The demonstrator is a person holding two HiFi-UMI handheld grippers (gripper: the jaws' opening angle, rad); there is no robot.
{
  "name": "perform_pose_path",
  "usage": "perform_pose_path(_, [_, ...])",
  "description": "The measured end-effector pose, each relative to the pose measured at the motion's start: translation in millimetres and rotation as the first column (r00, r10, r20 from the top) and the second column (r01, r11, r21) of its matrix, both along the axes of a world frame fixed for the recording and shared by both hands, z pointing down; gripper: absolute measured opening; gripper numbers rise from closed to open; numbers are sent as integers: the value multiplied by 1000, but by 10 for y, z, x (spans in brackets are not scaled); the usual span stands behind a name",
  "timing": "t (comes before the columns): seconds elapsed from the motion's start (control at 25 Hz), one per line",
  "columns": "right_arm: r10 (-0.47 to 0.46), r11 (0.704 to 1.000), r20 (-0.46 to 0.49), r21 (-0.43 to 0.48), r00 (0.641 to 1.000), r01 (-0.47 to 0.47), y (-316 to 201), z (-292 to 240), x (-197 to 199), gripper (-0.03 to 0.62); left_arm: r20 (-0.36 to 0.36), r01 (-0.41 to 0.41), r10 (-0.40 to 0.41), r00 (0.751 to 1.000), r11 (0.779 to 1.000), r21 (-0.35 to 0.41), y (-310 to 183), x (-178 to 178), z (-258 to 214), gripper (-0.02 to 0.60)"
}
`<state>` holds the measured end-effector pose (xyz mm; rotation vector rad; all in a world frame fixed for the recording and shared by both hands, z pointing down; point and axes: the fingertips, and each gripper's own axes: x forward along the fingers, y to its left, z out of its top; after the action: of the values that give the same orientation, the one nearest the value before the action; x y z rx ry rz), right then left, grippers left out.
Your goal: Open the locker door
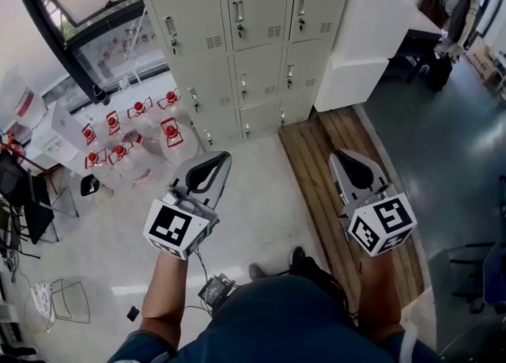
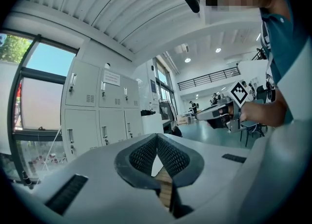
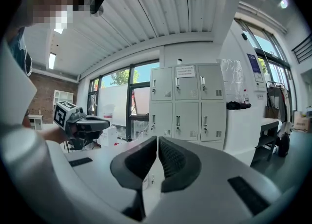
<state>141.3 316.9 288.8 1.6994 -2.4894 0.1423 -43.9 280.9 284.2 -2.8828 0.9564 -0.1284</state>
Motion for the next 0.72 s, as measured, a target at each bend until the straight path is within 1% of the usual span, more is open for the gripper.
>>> perform_pose_path(0.28, [-32, 999, -28, 13, 999, 33, -345, -75, -124, 37, -19, 33, -33, 999, 999, -12, -186, -198, 27, 17])
perform_pose_path(0.4, [-55, 998, -28, 22, 998, 55, -568, -102, -98, 37, -8, 63, -63, 998, 998, -10, -320, -236, 48, 17])
perform_pose_path(0.6, [-105, 994, -20, 31, 994, 105, -1068, -108, -20, 37, 8, 139, -139, 990, 990, -23, -685, -273, 63, 17])
perform_pose_path(0.72, [-142, 990, -17, 19, 990, 142, -1427, -52, 15, 37, 8, 172, -172, 985, 985, -28, -972, -228, 102, 17])
